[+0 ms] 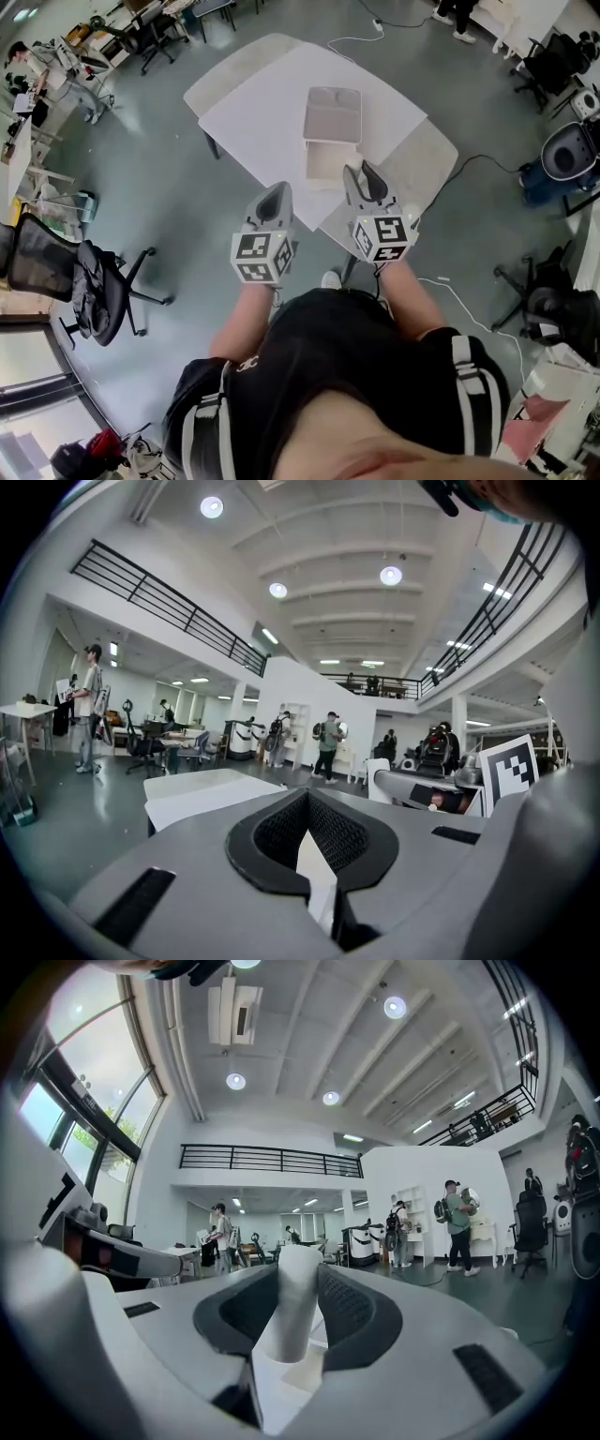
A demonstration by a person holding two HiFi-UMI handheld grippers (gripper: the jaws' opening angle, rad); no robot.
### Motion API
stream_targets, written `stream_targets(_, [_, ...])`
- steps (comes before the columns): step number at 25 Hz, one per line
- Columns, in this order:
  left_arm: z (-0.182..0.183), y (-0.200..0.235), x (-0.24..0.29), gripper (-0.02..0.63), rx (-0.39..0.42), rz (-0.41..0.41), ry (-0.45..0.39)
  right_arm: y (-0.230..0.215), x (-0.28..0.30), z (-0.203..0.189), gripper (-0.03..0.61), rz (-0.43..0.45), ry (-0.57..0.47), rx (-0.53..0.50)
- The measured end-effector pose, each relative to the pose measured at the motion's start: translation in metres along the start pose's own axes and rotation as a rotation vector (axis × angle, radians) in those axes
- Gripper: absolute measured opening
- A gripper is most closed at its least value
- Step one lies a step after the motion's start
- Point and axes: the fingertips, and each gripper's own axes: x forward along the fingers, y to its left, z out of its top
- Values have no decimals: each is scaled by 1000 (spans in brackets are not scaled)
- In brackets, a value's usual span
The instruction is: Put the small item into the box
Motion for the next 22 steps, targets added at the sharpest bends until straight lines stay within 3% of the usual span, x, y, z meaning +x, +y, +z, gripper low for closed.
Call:
stream_targets(8, [-7, 6, 45, 12, -29, 21, 30, -34, 48, -38, 130, 44, 118, 19])
stream_targets(14, [2, 24, 63, 12, 1, 29, 33, -44, 77, -73, 130, 47, 224, 32])
stream_targets(22, [5, 52, 64, 12, 3, 57, 40, -43, 109, -144, 130, 51, 445, -45])
